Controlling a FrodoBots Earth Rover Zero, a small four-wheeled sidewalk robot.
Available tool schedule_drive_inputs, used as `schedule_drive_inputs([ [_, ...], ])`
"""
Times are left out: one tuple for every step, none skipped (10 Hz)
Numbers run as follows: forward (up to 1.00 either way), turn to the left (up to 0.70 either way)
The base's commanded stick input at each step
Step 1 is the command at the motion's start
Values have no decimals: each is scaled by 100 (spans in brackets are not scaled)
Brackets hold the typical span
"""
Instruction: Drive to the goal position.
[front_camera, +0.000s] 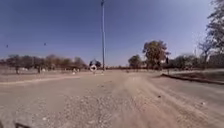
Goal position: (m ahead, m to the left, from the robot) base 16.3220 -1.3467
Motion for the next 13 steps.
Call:
schedule_drive_inputs([
  [50,0],
  [50,0],
  [50,0],
  [50,0],
  [50,0],
  [50,0],
  [50,0],
  [50,0],
  [50,0],
  [50,0],
  [50,0],
  [50,0],
  [50,0],
])
